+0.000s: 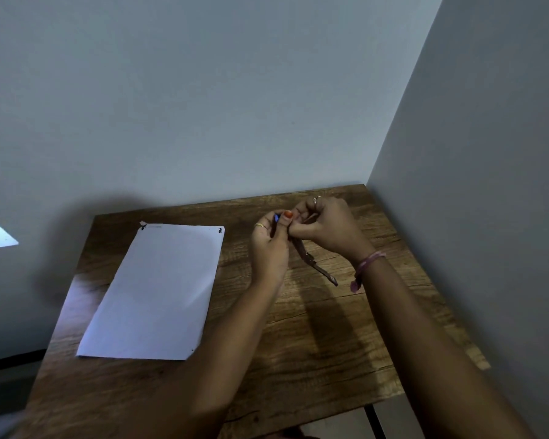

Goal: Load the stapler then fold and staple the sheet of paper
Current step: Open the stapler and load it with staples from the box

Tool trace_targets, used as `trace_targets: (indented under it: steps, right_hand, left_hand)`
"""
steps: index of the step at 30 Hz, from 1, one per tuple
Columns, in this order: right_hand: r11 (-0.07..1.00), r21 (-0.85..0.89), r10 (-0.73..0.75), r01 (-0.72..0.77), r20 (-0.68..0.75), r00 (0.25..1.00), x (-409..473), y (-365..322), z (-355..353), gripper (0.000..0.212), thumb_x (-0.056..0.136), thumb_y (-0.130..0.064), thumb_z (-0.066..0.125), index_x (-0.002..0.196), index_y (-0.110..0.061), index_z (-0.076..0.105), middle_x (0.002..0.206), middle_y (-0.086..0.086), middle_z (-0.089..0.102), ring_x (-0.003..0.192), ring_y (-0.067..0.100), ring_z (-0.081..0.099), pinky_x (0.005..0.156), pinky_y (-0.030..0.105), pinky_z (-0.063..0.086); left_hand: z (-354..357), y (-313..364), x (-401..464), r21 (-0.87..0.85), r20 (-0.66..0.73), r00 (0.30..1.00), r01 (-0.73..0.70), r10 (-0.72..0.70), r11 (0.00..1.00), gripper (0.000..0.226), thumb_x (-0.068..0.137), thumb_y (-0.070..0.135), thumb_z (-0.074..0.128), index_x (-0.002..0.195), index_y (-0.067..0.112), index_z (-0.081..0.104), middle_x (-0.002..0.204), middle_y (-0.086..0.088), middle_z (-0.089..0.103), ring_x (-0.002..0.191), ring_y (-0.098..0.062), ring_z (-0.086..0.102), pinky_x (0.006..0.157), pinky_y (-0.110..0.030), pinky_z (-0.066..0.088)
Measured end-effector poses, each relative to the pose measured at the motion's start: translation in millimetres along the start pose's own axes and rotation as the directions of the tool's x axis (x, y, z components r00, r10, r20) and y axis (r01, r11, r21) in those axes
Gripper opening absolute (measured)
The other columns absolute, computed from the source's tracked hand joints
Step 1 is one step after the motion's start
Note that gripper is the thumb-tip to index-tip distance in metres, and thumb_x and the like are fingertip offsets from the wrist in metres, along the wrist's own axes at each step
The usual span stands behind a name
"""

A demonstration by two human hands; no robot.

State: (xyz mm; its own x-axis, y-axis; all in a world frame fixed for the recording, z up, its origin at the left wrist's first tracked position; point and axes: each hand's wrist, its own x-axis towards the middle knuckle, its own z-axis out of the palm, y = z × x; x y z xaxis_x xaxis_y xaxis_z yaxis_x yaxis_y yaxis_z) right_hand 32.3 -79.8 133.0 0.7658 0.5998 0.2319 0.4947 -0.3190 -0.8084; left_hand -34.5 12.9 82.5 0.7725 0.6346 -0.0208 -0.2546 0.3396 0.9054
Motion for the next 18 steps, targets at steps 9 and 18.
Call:
trace_targets:
  steps: [9,18]
  right_hand:
    - [0.911,0.398,0.173,-0.105,-0.140,0.975,-0.2,25.9,-5.7,0.011,0.077,-0.003,0.066,0.078,-0.013,0.066,0.067,0.000,0.062,0.070,0.016,0.065,0.070,0.044,0.058]
    - [0.533,0.828,0.332,-0.173,-0.016,0.943,-6.7,40.2,-23.5,0.012,0.095,-0.006,0.052,0.088,-0.006,0.061,0.076,0.005,0.074,0.080,0.024,0.073,0.057,0.022,0.057]
  left_hand:
    - [5.3,11.7,-0.1,-0.195,-0.056,0.998,0.027,-0.039,0.980,0.007,0.097,0.012,0.051,0.093,0.014,0.056,0.101,-0.005,0.071,0.100,-0.015,0.068,0.086,-0.028,0.052]
    - [-19.7,0.4,-15.9,-0.414,0.186,0.898,0.439,-0.398,0.798,0.017,0.089,0.021,0.060,0.092,0.007,0.068,0.099,-0.013,0.073,0.088,-0.023,0.072,0.072,-0.031,0.060]
